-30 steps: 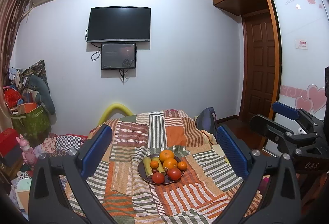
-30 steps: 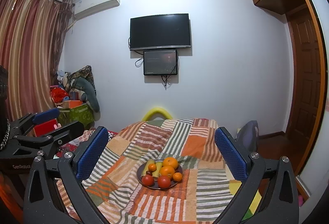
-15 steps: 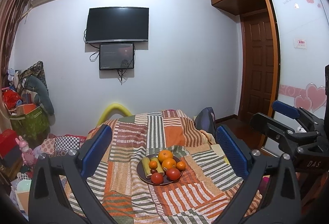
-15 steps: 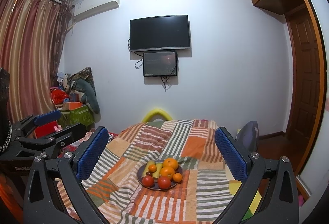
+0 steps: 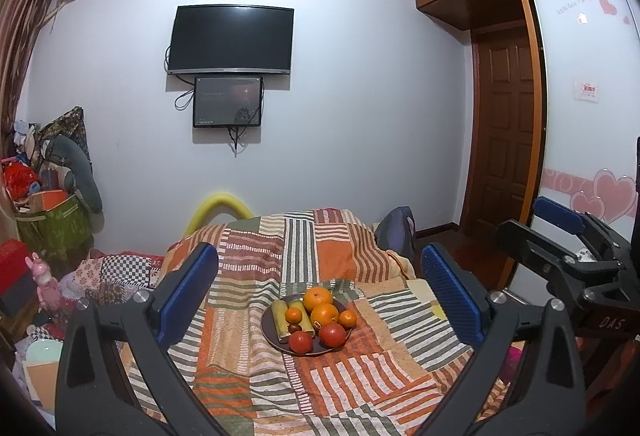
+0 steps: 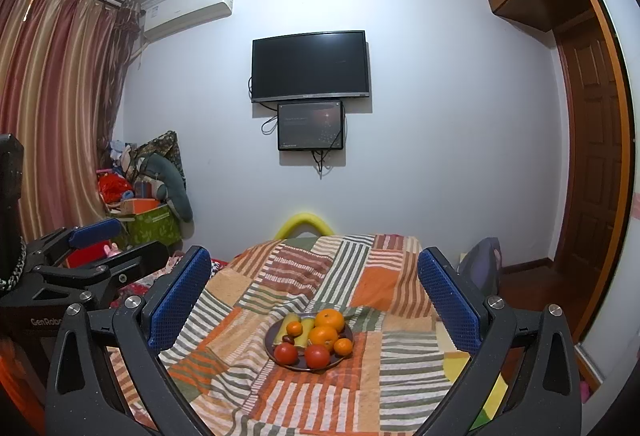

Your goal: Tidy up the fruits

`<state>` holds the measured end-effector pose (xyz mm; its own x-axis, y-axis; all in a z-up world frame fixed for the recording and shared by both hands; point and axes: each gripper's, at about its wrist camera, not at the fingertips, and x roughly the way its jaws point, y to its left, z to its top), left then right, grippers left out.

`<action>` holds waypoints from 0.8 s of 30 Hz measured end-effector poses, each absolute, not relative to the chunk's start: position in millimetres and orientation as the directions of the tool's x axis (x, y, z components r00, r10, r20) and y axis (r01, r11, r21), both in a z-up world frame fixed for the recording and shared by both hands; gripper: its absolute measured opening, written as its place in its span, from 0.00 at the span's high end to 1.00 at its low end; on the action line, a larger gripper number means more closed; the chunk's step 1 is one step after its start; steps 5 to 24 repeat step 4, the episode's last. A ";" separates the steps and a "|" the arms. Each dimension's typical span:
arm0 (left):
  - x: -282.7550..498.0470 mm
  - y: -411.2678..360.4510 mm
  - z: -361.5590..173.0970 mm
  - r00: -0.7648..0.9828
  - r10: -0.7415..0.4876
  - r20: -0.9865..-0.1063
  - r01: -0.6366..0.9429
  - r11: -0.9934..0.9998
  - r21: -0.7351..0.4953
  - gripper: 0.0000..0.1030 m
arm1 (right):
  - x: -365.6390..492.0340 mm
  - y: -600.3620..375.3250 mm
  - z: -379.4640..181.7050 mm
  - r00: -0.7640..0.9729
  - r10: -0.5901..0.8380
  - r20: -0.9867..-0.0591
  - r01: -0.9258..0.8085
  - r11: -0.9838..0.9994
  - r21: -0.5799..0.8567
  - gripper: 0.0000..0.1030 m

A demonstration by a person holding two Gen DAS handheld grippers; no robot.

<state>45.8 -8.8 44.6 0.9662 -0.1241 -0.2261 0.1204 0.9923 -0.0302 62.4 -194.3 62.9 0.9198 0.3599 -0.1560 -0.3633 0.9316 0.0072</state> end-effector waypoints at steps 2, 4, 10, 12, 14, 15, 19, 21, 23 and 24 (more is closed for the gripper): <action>46.0 -10.3 44.5 0.965 -0.129 -0.228 0.127 0.992 -0.027 0.00 | 62.9 -194.1 62.5 0.919 0.360 -0.159 -0.363 0.932 0.008 0.00; 45.8 -12.4 43.7 0.965 -0.130 -0.228 0.129 0.991 -0.021 0.00 | 64.3 -193.8 62.6 0.919 0.359 -0.163 -0.363 0.932 0.010 0.00; 45.8 -12.4 43.7 0.965 -0.130 -0.228 0.129 0.991 -0.021 0.00 | 64.3 -193.8 62.6 0.919 0.359 -0.163 -0.363 0.932 0.010 0.00; 45.8 -12.4 43.7 0.965 -0.130 -0.228 0.129 0.991 -0.021 0.00 | 64.3 -193.8 62.6 0.919 0.359 -0.163 -0.363 0.932 0.010 0.00; 45.8 -12.4 43.7 0.965 -0.130 -0.228 0.129 0.991 -0.021 0.00 | 64.3 -193.8 62.6 0.919 0.359 -0.163 -0.363 0.932 0.010 0.00; 45.8 -12.4 43.7 0.965 -0.130 -0.228 0.129 0.991 -0.021 0.00 | 64.3 -193.8 62.6 0.919 0.359 -0.163 -0.363 0.932 0.010 0.00; 45.8 -12.4 43.7 0.965 -0.130 -0.228 0.129 0.991 -0.021 0.00 | 64.3 -193.8 62.6 0.919 0.359 -0.163 -0.363 0.932 0.010 0.00; 45.8 -12.4 43.7 0.965 -0.130 -0.228 0.129 0.991 -0.021 0.00 | 64.3 -193.8 62.6 0.919 0.359 -0.163 -0.363 0.932 0.010 0.00; 45.8 -12.4 43.7 0.965 -0.130 -0.228 0.129 0.991 -0.021 0.00 | 64.3 -193.8 62.6 0.919 0.359 -0.163 -0.363 0.932 0.010 0.00; 45.8 -12.4 43.7 0.965 -0.130 -0.228 0.129 0.991 -0.021 0.00 | 64.3 -193.8 62.6 0.919 0.359 -0.163 -0.363 0.932 0.010 0.00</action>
